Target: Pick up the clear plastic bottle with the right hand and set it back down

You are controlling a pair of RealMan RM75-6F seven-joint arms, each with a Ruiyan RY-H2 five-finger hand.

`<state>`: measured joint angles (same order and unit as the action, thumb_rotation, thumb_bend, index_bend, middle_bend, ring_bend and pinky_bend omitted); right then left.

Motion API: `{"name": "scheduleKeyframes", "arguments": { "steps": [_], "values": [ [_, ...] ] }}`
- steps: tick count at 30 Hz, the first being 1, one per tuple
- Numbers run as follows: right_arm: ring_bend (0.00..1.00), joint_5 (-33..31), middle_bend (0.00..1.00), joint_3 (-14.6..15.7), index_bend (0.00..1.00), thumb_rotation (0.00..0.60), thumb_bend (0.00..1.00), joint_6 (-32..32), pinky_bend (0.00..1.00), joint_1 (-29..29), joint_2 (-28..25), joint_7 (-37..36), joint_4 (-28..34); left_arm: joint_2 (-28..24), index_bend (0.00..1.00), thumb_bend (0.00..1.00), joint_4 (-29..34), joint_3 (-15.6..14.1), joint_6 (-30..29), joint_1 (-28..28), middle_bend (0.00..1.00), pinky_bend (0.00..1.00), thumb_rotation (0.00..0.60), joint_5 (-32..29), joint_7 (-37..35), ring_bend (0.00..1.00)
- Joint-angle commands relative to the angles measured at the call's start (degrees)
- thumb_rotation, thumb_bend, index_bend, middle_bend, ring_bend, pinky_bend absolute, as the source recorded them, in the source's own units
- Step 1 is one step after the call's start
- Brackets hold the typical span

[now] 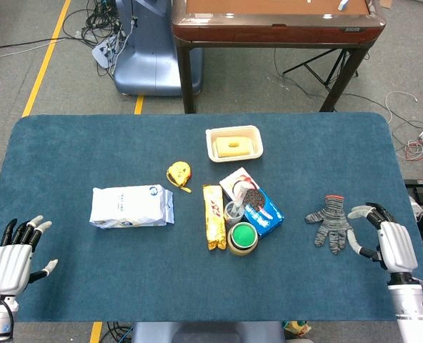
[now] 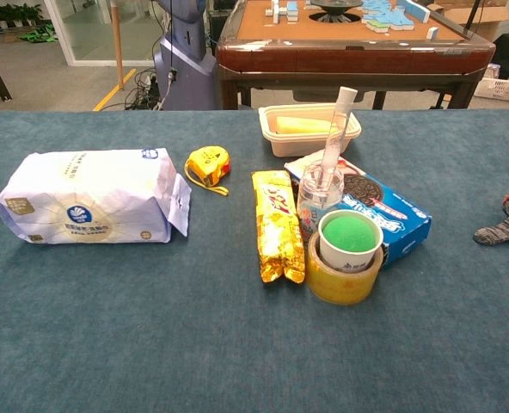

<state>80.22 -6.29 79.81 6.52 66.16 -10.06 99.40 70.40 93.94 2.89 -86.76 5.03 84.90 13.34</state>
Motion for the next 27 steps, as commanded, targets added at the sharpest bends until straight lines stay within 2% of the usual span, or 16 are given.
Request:
{"name": "scheduleKeyframes", "arguments": {
  "steps": [1,8,12,18,27],
  "values": [
    [0.18,0.1,0.33,0.2,0.41,0.600,0.48,-0.5,0.23,0.2,0.0,0.1,0.1,0.0,0.20,0.20,-0.1,0.0,0.0,0.0,0.12,0.00,0.600,0.0,-0.1,0.12],
    [0.18,1.2,0.33,0.9,0.41,0.600,0.47,-3.4,0.23,1.8,0.0,0.2,1.2,0.1,0.20,0.20,-0.4,-0.2,-0.2,-0.2,0.12,0.00,0.600,0.1,-0.6,0.12],
    [0.18,1.9,0.33,0.4,0.41,0.600,0.47,-5.4,0.23,3.6,-0.1,-0.1,2.0,-0.1,0.20,0.20,-0.4,-0.1,-0.6,-0.4,0.12,0.00,0.600,0.2,-0.9,0.12],
    [0.18,-0.8,0.33,-1.8,0.41,0.600,0.48,-9.9,0.23,7.7,1.3,1.9,2.8,-0.1,0.20,0.20,-0.4,-0.3,-0.7,-0.5,0.12,0.00,0.600,0.6,-1.1,0.12],
    [0.13,-8.5,0.30,-6.3,0.41,0.600,0.47,-17.6,0.23,15.1,4.4,6.3,2.3,-0.4,0.20,0.20,-0.3,-0.4,-1.3,-1.1,0.12,0.00,0.600,0.5,-1.2,0.12]
  ]
}}
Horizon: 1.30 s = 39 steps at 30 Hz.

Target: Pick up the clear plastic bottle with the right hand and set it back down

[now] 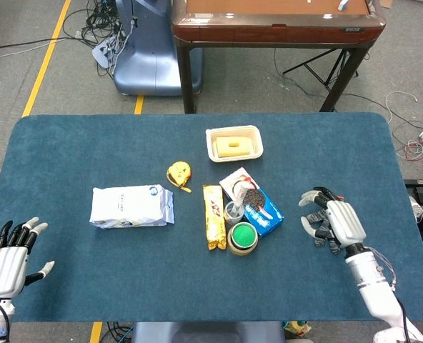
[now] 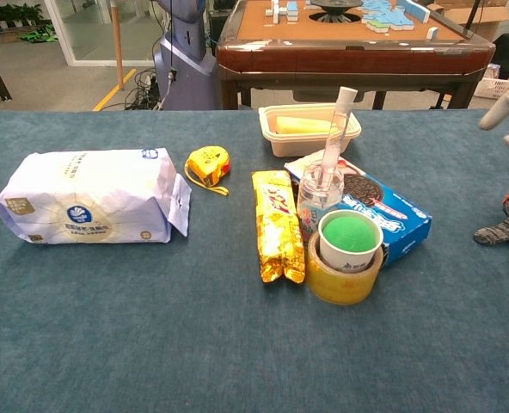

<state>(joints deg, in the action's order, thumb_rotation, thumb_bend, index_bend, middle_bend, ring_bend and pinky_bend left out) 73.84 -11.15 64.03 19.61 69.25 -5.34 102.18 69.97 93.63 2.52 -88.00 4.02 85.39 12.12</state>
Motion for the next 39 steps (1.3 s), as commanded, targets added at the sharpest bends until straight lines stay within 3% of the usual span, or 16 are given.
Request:
{"name": "scheduleKeyframes", "arguments": {
  "steps": [1,13,18,22,39],
  "values": [
    [0.12,-3.1,0.29,-2.0,0.41,0.600,0.47,-2.6,0.23,3.0,1.8,2.3,-0.7,0.0,0.20,0.20,0.0,-0.1,-0.1,-0.1,0.12,0.00,0.600,0.0,0.0,0.12],
    [0.10,-13.7,0.26,-5.6,0.41,0.600,0.35,-10.8,0.23,11.3,5.0,5.7,-2.2,-0.2,0.20,0.20,0.6,-0.1,-0.2,-0.3,0.12,0.00,0.600,0.2,0.6,0.12],
    [0.04,-17.0,0.12,-6.1,0.41,0.600,0.35,-13.7,0.22,14.3,6.4,6.2,-3.3,-0.4,0.20,0.20,0.8,0.0,-0.2,-0.3,0.12,0.00,0.600,0.1,1.0,0.12],
    [0.00,-19.1,0.07,-6.5,0.43,0.600,0.35,-14.7,0.18,16.1,7.5,6.5,-4.2,-0.5,0.20,0.20,1.2,0.0,-0.4,-0.3,0.12,0.00,0.600,0.3,1.3,0.12],
    [0.00,-24.2,0.05,-5.6,0.43,0.600,0.35,-19.0,0.16,21.6,9.7,6.6,-7.1,-1.2,0.20,0.20,1.8,-0.3,-1.2,-1.2,0.12,0.00,0.600,0.5,1.5,0.12]
  ]
}}
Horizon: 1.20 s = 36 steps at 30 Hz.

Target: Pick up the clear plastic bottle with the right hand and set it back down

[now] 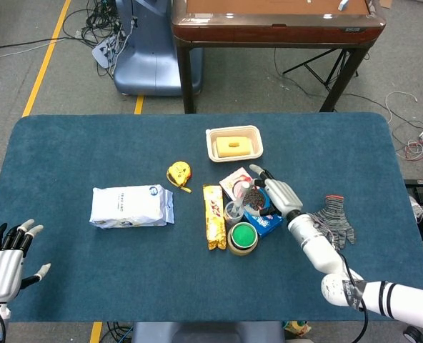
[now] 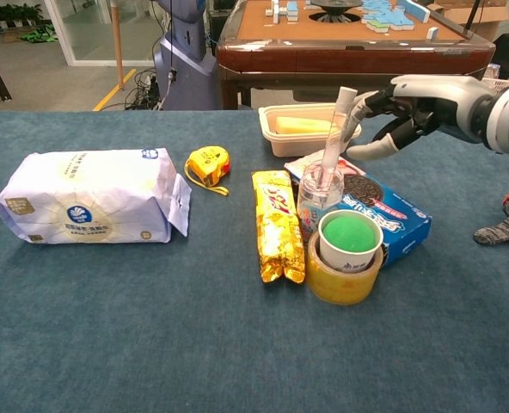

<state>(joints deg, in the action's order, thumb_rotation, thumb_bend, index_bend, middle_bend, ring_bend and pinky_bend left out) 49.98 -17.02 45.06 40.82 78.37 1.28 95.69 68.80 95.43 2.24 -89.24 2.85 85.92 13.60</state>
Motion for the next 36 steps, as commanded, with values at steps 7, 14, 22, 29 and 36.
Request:
{"name": "scheduleKeyframes", "arguments": {
  "steps": [7,14,22,29,36],
  "values": [
    [0.00,-0.9,0.05,0.8,0.43,0.600,0.35,-0.3,0.16,1.5,2.6,-0.7,-2.5,0.0,0.20,0.20,0.1,0.0,0.0,-0.1,0.12,0.00,0.600,0.1,0.2,0.12],
    [0.00,-0.5,0.05,1.1,0.44,0.600,0.36,-0.5,0.16,2.0,3.3,-1.6,-3.3,0.0,0.20,0.20,0.0,0.0,-0.1,-0.3,0.12,0.00,0.600,-0.1,0.1,0.12],
    [0.00,-0.1,0.06,1.2,0.47,0.600,0.40,-0.2,0.16,2.0,3.7,-3.0,-3.8,-0.1,0.20,0.20,0.1,0.0,-0.2,-0.4,0.12,0.00,0.600,0.0,0.2,0.12],
    [0.00,-0.1,0.07,1.5,0.48,0.600,0.40,-0.5,0.16,2.3,3.7,-3.4,-4.1,-0.1,0.20,0.20,0.1,0.0,-0.2,-0.5,0.12,0.00,0.600,0.0,0.3,0.12],
    [0.00,0.3,0.10,1.4,0.54,0.600,0.48,0.0,0.16,2.1,4.2,-4.4,-4.4,-0.2,0.20,0.20,0.1,0.1,-0.2,-0.5,0.12,0.00,0.600,0.0,0.3,0.12]
  ]
}}
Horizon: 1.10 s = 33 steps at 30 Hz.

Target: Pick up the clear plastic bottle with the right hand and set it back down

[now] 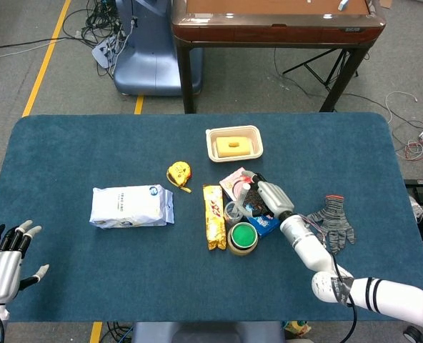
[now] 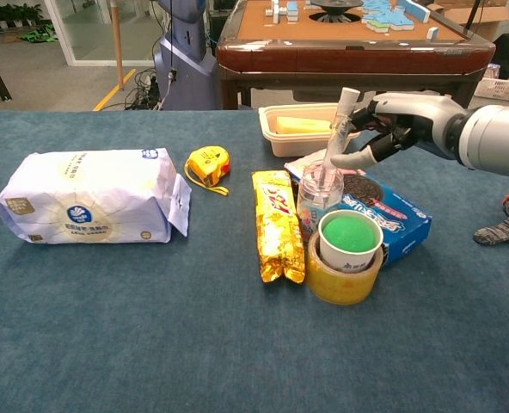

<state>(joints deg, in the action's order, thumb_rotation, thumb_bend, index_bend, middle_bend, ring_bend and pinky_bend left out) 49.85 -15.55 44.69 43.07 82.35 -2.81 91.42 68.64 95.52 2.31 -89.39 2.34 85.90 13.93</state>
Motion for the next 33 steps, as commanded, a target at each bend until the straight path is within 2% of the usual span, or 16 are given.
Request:
{"name": "scheduleKeyframes", "arguments": {
  "steps": [1,8,16,23,29,33],
  "values": [
    [0.00,1.0,0.11,-0.1,0.54,0.600,0.50,0.8,0.16,-0.3,0.4,-0.6,-0.1,0.0,0.20,0.20,0.0,0.0,-0.1,0.0,0.12,0.00,0.600,0.0,0.0,0.12],
    [0.02,6.0,0.14,-0.9,0.58,0.600,0.56,3.0,0.16,-1.9,1.4,-5.1,0.1,0.0,0.20,0.20,-0.1,0.0,-0.1,-0.2,0.12,0.00,0.600,-0.1,-0.1,0.12],
    [0.15,13.1,0.24,-2.8,0.66,0.600,0.59,8.2,0.16,-5.1,0.8,-13.1,2.5,0.0,0.20,0.20,-0.3,0.1,-0.1,-0.3,0.12,0.00,0.600,-0.3,-0.4,0.12],
    [0.21,16.9,0.35,-4.0,0.67,0.600,0.59,11.6,0.16,-7.8,-1.6,-19.2,4.7,0.1,0.20,0.20,-0.5,0.3,0.1,-0.1,0.12,0.00,0.600,-0.3,-0.6,0.12],
    [0.23,18.3,0.38,-4.3,0.67,0.600,0.59,13.6,0.16,-10.3,-5.2,-22.3,6.9,0.2,0.20,0.20,-0.5,0.3,0.5,0.2,0.12,0.00,0.600,-0.2,-0.4,0.12],
    [0.26,19.0,0.39,-3.9,0.67,0.600,0.59,14.7,0.16,-11.5,-7.6,-21.8,7.1,0.4,0.20,0.20,-0.3,0.4,0.8,0.5,0.12,0.00,0.600,-0.1,-0.1,0.12]
  ]
}}
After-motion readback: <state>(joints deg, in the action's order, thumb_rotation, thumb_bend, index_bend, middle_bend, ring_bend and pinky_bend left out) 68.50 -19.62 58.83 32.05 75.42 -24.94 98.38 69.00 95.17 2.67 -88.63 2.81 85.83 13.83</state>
